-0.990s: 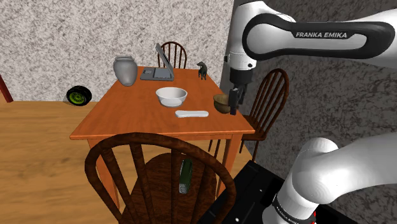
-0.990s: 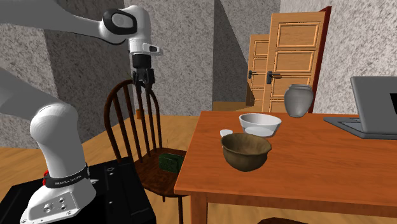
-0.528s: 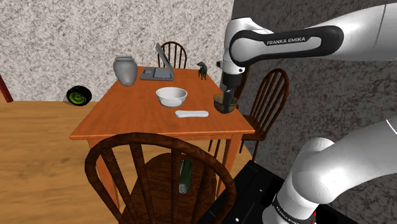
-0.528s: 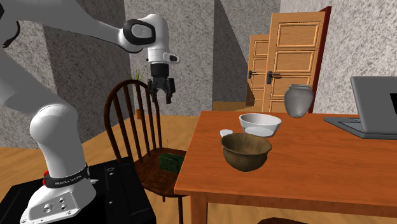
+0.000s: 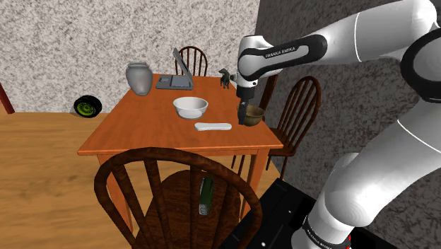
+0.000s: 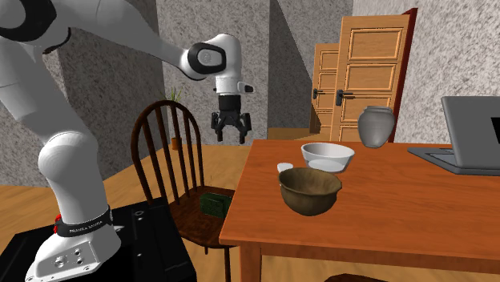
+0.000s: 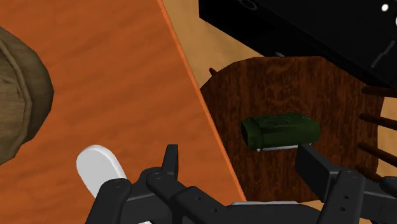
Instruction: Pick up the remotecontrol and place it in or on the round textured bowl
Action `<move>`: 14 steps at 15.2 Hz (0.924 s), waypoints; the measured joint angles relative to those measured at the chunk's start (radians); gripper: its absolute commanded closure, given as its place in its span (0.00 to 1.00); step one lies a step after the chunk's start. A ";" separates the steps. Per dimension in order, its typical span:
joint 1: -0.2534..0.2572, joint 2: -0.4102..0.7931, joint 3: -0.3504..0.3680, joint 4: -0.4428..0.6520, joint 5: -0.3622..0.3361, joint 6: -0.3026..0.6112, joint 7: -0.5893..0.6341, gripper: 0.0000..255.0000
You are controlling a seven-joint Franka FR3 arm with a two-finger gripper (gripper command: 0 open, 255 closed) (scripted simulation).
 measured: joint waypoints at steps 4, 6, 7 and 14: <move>0.007 0.171 -0.042 0.119 0.042 0.059 -0.131 0.00; 0.004 0.246 -0.057 0.169 0.067 0.083 -0.198 0.00; 0.002 0.286 -0.063 0.203 0.082 0.088 -0.232 0.00; -0.032 0.572 -0.061 0.463 0.191 0.104 -0.442 0.00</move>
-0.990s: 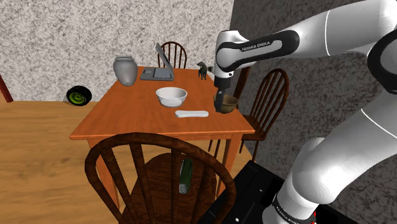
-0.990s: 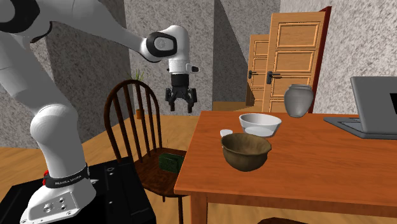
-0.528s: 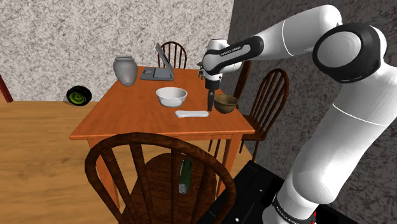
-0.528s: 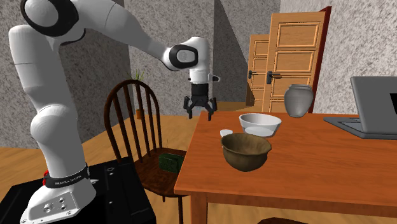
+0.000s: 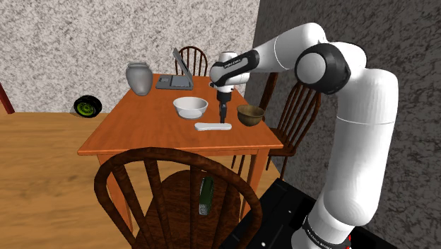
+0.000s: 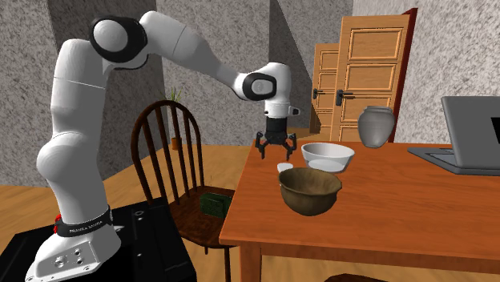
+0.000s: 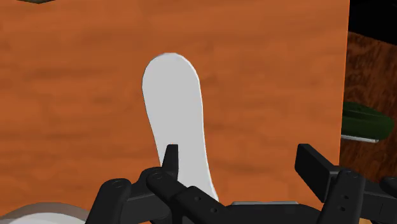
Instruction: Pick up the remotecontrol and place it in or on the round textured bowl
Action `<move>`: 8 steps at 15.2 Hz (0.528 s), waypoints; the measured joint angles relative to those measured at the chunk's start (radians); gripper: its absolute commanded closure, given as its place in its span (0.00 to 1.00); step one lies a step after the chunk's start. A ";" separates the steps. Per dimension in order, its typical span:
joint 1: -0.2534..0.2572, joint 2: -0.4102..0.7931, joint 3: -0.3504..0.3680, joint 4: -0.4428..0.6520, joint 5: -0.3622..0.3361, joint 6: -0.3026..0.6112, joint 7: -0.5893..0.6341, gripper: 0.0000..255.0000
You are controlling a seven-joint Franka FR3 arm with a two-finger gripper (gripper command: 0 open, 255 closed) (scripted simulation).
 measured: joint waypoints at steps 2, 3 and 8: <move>-0.012 0.082 0.013 0.084 0.026 -0.005 -0.046 0.00; -0.021 0.119 0.018 0.126 0.037 -0.011 -0.069 0.00; -0.039 0.219 0.035 0.216 0.061 -0.005 -0.116 0.00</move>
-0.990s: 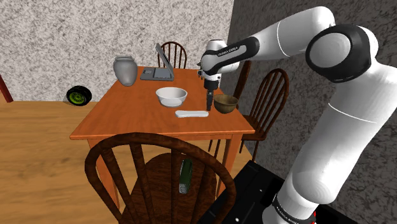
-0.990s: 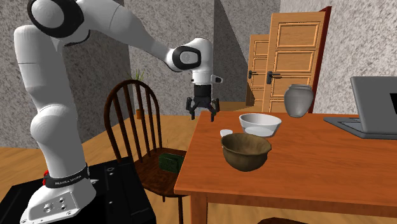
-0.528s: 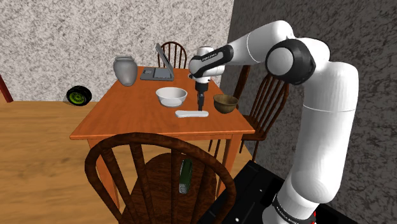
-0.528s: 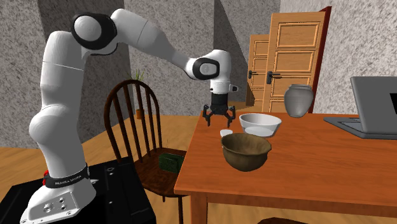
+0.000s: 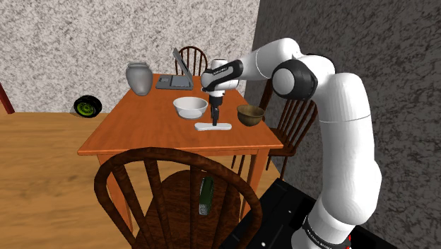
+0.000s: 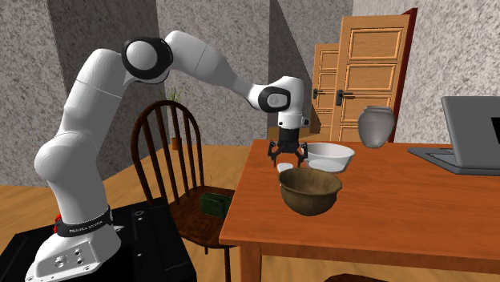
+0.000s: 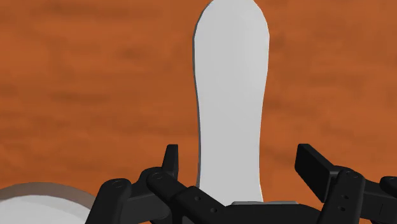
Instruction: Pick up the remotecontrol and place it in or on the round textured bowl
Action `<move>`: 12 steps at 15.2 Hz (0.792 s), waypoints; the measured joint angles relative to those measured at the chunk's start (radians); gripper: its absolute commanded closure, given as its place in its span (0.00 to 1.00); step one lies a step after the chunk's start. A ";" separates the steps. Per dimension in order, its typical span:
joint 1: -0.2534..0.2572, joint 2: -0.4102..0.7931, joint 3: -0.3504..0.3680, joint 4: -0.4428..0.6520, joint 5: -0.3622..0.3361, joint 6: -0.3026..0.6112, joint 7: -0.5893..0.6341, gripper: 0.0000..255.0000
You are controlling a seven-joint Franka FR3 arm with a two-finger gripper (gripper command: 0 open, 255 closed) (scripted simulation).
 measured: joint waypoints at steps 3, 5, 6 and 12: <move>-0.003 0.019 0.002 -0.011 0.005 0.030 -0.005 0.00; -0.002 0.031 0.005 -0.022 0.008 0.052 -0.006 0.00; -0.003 0.033 0.005 -0.022 0.009 0.055 -0.007 0.00; -0.003 0.035 0.005 -0.023 0.009 0.058 -0.007 1.00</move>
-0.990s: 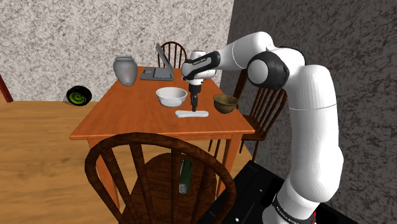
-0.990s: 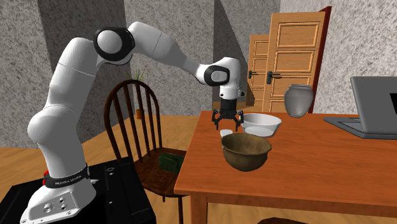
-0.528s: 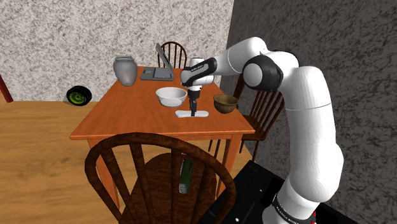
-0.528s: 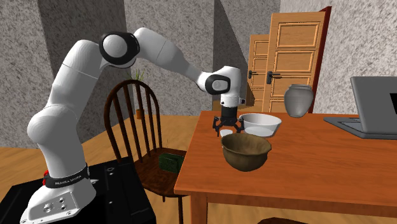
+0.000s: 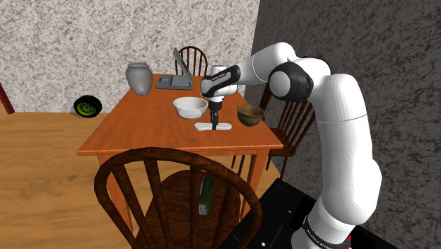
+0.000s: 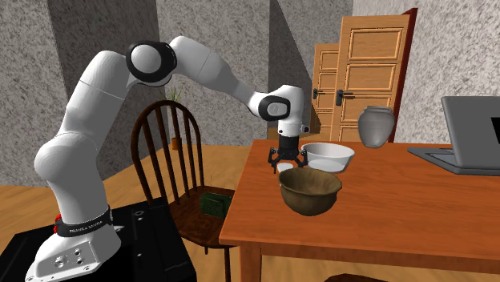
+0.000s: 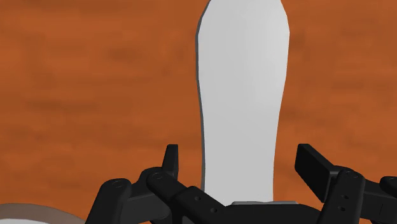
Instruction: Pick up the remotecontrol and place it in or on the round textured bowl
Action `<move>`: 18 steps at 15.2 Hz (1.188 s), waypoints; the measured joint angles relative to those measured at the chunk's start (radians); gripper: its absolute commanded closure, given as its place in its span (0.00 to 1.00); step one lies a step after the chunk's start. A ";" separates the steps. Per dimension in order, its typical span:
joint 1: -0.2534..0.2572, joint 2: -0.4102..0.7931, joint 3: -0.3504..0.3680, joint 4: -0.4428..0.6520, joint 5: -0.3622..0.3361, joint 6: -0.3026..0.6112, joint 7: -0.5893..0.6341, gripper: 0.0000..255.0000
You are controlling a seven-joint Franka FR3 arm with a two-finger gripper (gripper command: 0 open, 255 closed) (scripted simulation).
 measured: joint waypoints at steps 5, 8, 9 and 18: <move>0.000 0.000 0.000 0.000 0.000 0.000 0.000 1.00; 0.000 0.000 0.000 -0.001 0.000 0.000 0.000 1.00; 0.000 0.000 0.000 -0.001 0.000 0.000 0.000 1.00; 0.002 -0.037 -0.005 0.036 -0.010 -0.073 0.008 1.00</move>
